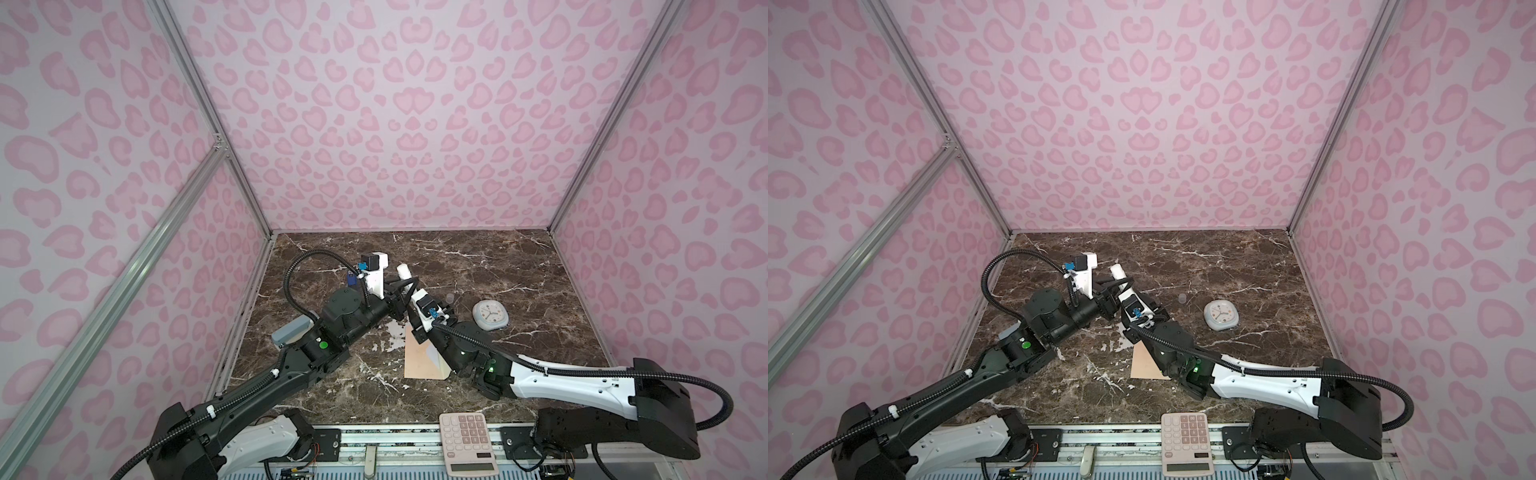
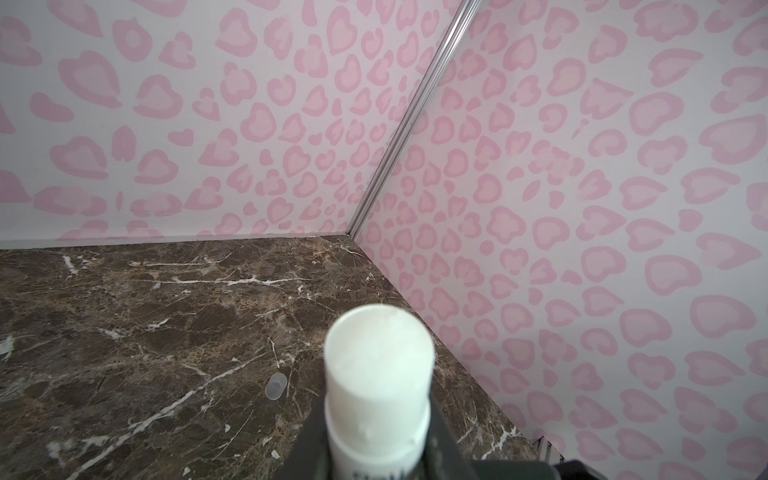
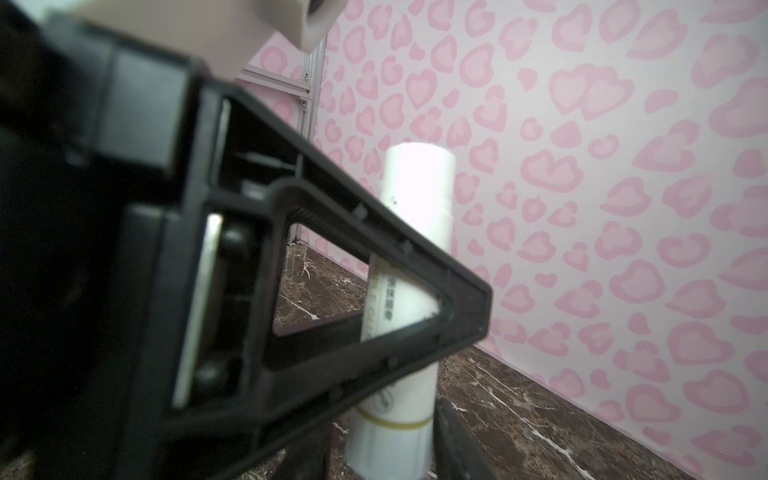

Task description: Place the letter into the envelope and seal it

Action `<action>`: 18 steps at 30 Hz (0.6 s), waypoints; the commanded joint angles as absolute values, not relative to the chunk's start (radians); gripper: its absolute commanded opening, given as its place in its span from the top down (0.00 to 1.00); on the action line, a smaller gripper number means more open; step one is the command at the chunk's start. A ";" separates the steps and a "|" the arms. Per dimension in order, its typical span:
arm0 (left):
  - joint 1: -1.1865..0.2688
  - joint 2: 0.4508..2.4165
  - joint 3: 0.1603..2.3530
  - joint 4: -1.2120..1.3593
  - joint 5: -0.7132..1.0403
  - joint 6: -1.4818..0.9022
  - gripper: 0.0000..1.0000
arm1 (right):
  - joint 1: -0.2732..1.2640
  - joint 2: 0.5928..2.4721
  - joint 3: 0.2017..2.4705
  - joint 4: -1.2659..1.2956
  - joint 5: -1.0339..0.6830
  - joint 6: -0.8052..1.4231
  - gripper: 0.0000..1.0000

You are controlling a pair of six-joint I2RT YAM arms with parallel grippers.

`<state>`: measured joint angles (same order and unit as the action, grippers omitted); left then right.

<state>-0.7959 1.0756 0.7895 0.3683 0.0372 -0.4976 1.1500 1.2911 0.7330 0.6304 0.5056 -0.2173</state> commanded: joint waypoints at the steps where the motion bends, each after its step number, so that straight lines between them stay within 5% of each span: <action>1: -0.799 1.077 0.799 0.407 0.037 -0.497 0.96 | 1.151 1.300 0.736 0.680 0.531 -0.217 0.61; 18: -0.802 1.097 0.802 0.393 0.074 -0.504 0.96 | 1.150 1.292 0.738 0.673 0.542 -0.221 0.75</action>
<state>-0.8005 1.0943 0.7937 0.3836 0.0509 -0.5022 1.1500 1.2976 0.7364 0.6376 0.5446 -0.2173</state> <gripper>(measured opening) 0.267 0.256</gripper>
